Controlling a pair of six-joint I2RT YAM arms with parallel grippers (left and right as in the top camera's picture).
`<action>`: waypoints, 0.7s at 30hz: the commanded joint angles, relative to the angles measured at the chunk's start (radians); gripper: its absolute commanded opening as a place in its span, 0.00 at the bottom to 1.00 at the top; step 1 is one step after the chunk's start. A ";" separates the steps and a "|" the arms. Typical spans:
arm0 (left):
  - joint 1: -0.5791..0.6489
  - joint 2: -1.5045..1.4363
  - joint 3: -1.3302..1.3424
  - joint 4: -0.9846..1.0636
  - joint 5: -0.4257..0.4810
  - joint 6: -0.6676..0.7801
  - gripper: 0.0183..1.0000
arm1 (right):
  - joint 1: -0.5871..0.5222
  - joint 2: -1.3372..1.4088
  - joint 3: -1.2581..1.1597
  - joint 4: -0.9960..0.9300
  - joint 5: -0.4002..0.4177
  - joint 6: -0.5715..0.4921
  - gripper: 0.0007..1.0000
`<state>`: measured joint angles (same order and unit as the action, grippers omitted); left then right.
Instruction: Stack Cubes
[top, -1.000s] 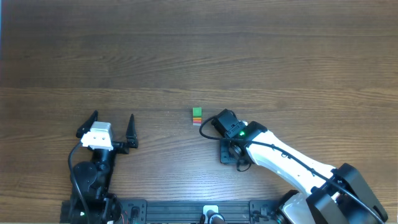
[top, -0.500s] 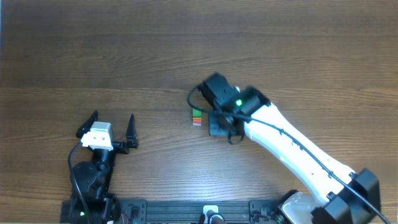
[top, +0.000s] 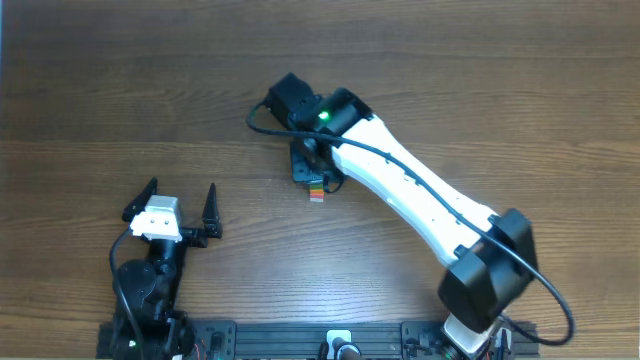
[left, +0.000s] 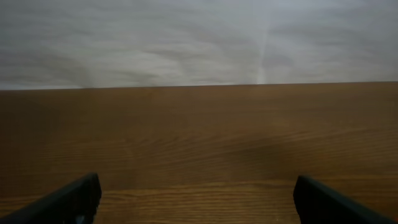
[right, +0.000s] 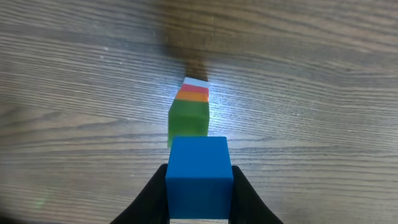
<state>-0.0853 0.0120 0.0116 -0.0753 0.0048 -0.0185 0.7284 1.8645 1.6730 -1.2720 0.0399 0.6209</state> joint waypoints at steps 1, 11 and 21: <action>0.005 -0.005 -0.005 0.000 0.010 0.014 1.00 | 0.004 0.035 0.025 -0.003 -0.009 0.003 0.01; 0.005 -0.005 -0.005 0.000 0.010 0.014 1.00 | 0.021 0.036 0.025 0.002 -0.008 0.014 0.01; 0.005 -0.005 -0.005 0.000 0.010 0.014 1.00 | 0.021 0.040 0.025 0.023 0.000 0.014 0.01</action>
<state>-0.0853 0.0120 0.0116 -0.0753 0.0048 -0.0185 0.7444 1.8957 1.6741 -1.2518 0.0364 0.6281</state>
